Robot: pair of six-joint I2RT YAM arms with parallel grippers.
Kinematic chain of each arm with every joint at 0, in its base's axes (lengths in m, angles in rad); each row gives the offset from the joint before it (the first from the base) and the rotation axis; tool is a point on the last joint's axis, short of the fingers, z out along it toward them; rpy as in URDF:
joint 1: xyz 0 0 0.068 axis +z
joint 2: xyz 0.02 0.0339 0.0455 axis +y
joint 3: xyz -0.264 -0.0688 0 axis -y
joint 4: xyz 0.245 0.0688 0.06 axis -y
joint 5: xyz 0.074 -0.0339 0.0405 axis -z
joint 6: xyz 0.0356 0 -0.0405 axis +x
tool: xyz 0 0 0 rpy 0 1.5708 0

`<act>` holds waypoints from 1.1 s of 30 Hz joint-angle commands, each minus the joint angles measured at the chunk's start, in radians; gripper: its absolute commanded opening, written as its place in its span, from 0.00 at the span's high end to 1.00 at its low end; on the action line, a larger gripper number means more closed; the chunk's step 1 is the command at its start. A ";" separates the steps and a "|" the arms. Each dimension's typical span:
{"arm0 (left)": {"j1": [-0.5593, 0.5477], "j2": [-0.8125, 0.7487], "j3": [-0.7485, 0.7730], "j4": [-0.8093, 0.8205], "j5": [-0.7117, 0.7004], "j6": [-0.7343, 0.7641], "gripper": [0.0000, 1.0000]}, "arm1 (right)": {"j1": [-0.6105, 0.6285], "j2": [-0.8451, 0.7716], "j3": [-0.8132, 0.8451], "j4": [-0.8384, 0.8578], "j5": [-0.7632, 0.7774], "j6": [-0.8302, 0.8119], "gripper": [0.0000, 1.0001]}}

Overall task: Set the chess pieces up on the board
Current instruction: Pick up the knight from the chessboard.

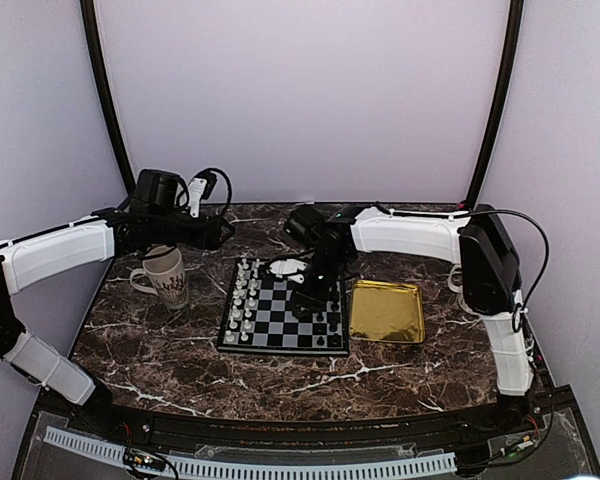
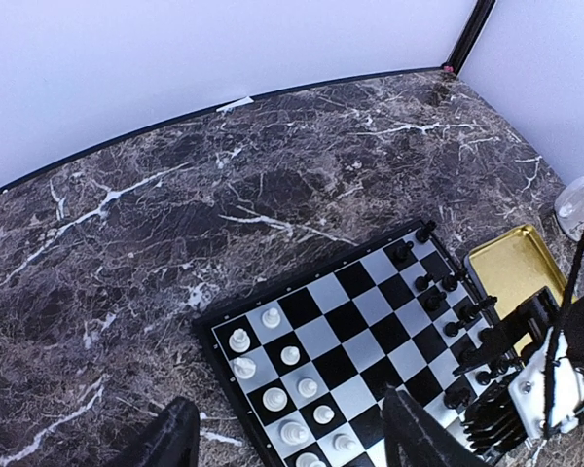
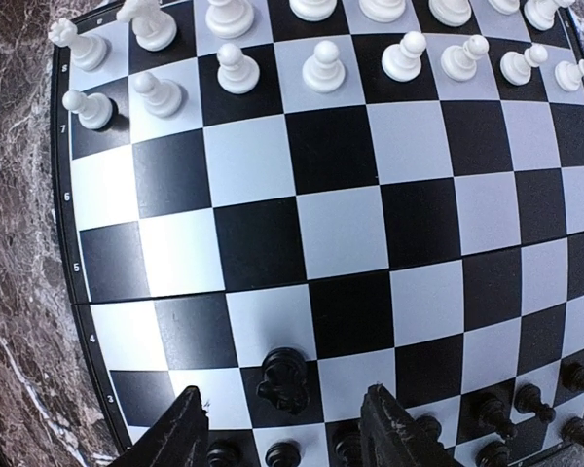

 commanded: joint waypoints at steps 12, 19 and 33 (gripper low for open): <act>0.000 -0.044 -0.008 0.030 0.041 0.008 0.35 | 0.002 0.068 0.080 -0.058 -0.010 0.035 0.69; 0.001 -0.039 -0.007 0.029 0.048 0.009 0.35 | 0.000 0.078 0.088 -0.063 -0.009 0.039 0.77; 0.001 -0.036 -0.004 0.023 0.055 0.016 0.36 | -0.001 0.103 0.107 -0.074 -0.010 0.056 0.76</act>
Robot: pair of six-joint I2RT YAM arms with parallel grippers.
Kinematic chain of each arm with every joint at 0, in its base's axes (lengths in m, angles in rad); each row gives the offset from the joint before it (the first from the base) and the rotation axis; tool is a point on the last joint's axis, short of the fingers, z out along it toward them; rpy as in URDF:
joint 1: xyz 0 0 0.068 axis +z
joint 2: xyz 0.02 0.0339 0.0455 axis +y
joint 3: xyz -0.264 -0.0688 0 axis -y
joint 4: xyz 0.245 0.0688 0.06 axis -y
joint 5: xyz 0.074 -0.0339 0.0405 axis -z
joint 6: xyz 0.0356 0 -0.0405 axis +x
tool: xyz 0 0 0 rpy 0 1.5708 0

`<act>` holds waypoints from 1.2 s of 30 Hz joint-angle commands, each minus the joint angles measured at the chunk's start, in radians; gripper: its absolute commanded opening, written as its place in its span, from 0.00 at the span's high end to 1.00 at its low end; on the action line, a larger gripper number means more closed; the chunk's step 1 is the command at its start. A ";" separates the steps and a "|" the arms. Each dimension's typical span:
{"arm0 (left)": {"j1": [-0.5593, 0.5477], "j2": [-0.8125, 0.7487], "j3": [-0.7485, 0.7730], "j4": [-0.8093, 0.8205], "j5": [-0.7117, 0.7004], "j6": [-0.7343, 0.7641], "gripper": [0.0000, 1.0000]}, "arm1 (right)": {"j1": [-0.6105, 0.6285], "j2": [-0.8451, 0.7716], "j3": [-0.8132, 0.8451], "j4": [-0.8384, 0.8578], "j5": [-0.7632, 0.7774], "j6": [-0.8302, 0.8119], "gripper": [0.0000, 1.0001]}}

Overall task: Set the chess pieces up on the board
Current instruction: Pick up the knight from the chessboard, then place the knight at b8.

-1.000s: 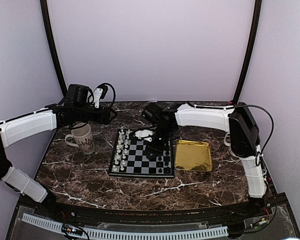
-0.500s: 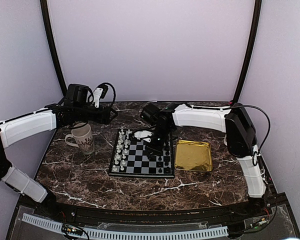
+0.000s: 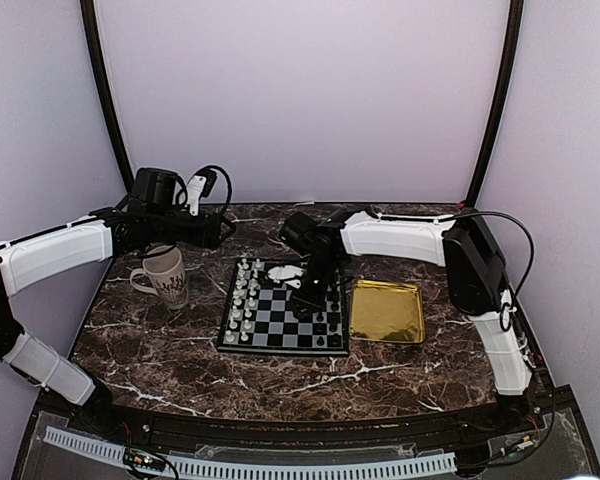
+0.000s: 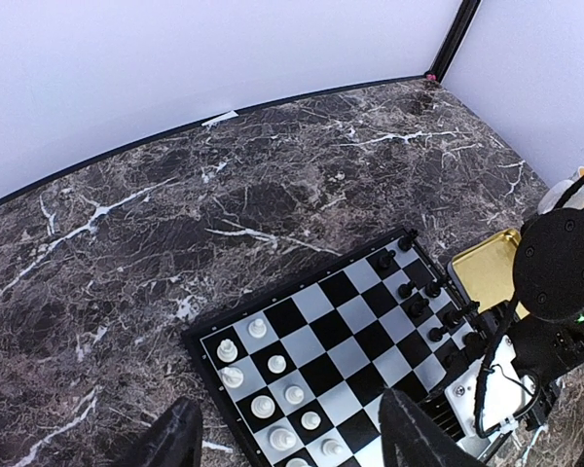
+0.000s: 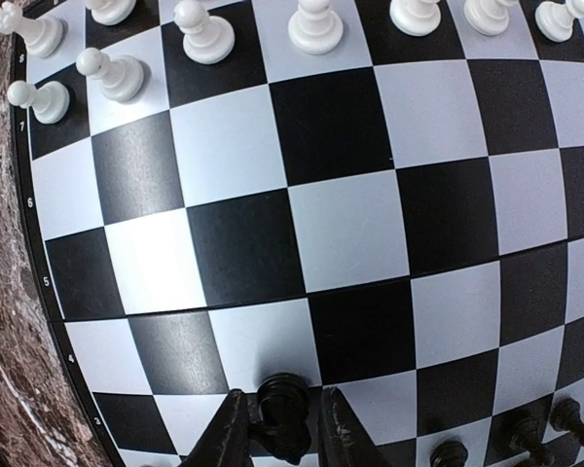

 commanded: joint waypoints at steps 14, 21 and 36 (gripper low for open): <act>0.001 -0.014 -0.003 0.003 0.022 0.014 0.36 | -0.093 -0.039 0.120 -0.044 -0.012 0.021 0.83; 0.002 -0.011 -0.002 0.004 0.028 0.016 0.36 | -0.173 -0.048 0.141 -0.055 0.028 0.015 0.84; 0.002 -0.007 -0.001 0.001 0.037 0.017 0.37 | -0.237 0.005 0.195 -0.083 0.051 0.038 0.84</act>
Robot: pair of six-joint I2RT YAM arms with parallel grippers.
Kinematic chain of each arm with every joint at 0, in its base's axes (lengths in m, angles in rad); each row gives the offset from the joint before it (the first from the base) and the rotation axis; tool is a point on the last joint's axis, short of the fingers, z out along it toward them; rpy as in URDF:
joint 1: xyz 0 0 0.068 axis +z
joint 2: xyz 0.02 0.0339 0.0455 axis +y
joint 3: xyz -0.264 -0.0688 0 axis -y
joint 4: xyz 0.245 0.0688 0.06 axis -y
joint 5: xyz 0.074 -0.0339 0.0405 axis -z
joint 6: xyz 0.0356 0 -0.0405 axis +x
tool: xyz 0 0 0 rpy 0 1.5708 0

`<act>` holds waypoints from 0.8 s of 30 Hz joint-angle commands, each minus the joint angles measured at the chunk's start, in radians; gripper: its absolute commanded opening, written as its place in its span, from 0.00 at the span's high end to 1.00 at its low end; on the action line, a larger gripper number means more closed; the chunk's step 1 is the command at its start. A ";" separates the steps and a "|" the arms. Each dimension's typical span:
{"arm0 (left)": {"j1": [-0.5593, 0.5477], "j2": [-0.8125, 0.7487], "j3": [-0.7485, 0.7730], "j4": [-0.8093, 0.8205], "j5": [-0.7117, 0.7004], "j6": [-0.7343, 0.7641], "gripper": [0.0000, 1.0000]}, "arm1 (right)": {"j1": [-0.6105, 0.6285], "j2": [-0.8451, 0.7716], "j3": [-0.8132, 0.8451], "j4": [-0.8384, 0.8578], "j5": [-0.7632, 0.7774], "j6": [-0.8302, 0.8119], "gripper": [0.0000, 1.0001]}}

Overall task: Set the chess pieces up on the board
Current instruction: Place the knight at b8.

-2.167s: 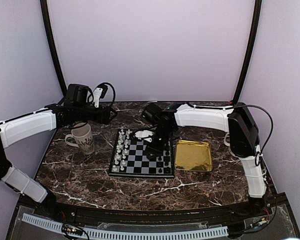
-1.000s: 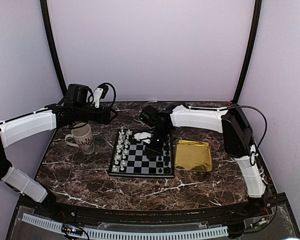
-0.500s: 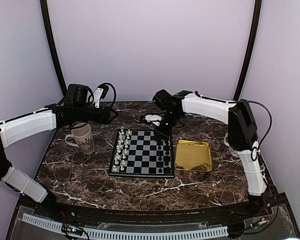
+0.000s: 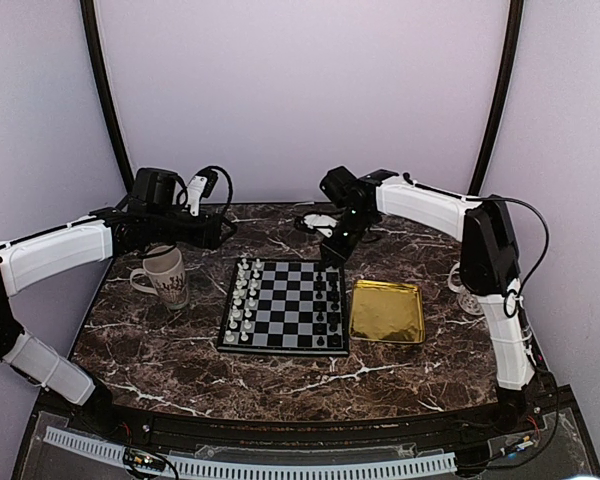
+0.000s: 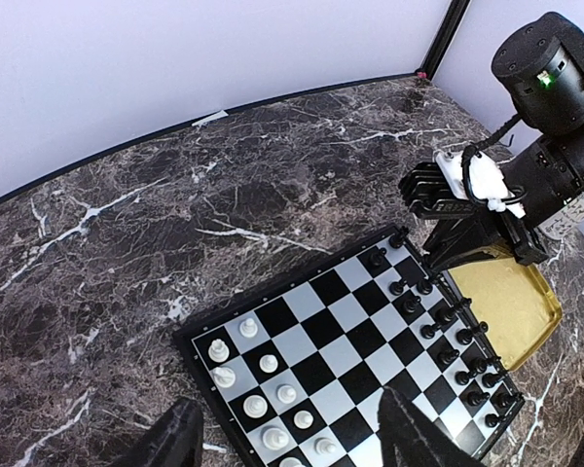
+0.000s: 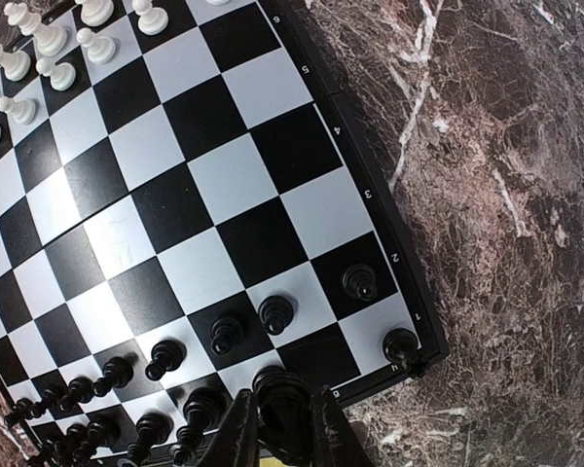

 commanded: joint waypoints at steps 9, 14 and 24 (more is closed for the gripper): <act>0.001 -0.008 -0.002 0.001 0.015 0.016 0.37 | -0.020 0.045 0.038 -0.036 0.022 0.025 0.84; 0.002 -0.005 -0.002 0.002 0.017 0.016 0.37 | -0.038 0.060 0.042 -0.038 0.019 0.031 0.84; 0.001 -0.001 -0.001 0.002 0.020 0.018 0.37 | -0.044 0.094 0.043 -0.045 -0.008 0.030 0.84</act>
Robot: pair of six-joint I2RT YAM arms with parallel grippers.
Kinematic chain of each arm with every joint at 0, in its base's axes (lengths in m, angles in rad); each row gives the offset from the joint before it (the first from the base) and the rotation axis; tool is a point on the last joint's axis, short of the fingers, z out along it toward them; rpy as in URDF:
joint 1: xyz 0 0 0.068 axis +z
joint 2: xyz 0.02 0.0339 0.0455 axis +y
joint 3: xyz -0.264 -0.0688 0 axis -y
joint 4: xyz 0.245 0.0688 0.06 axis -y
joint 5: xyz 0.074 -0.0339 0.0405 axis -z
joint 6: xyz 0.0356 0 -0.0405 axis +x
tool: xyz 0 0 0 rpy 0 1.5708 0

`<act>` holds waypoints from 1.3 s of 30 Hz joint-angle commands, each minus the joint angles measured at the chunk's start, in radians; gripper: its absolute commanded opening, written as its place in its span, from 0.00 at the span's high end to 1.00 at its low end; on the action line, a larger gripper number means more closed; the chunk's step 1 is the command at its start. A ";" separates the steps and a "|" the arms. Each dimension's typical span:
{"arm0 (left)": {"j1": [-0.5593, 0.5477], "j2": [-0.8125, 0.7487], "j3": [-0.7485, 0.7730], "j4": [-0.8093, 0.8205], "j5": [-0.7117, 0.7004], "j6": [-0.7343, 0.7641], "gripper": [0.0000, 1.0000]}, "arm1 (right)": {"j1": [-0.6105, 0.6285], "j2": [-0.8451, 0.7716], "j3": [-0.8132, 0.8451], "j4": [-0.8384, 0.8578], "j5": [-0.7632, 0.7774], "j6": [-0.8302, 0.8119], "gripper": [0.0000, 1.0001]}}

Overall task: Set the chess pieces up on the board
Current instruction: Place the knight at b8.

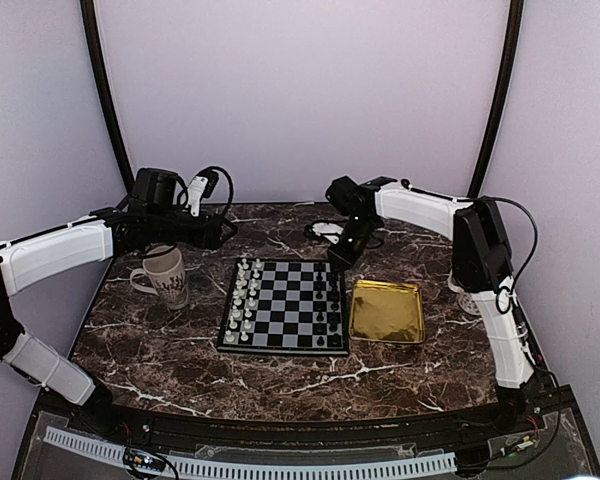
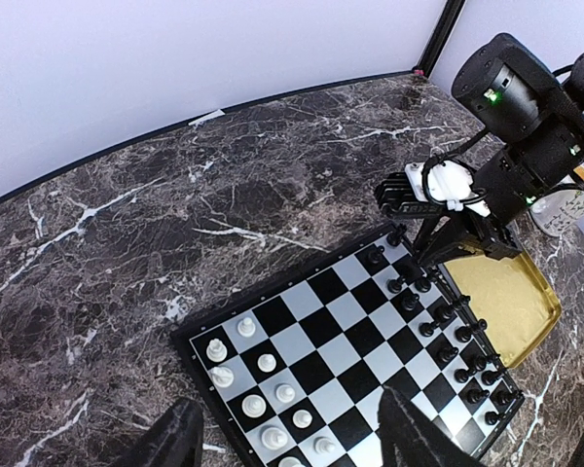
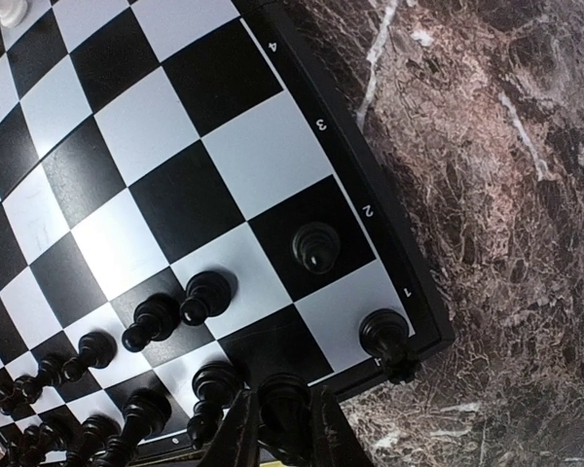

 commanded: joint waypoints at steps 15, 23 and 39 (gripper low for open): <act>0.001 0.001 0.000 0.001 0.016 0.017 0.37 | -0.006 0.054 0.047 -0.014 -0.023 0.006 0.81; 0.001 0.005 -0.001 0.000 0.018 0.017 0.37 | -0.007 0.054 0.051 -0.013 -0.027 0.011 0.74; 0.002 0.007 -0.002 0.000 -0.018 0.038 0.37 | -0.033 -0.127 0.034 -0.022 -0.028 0.017 0.69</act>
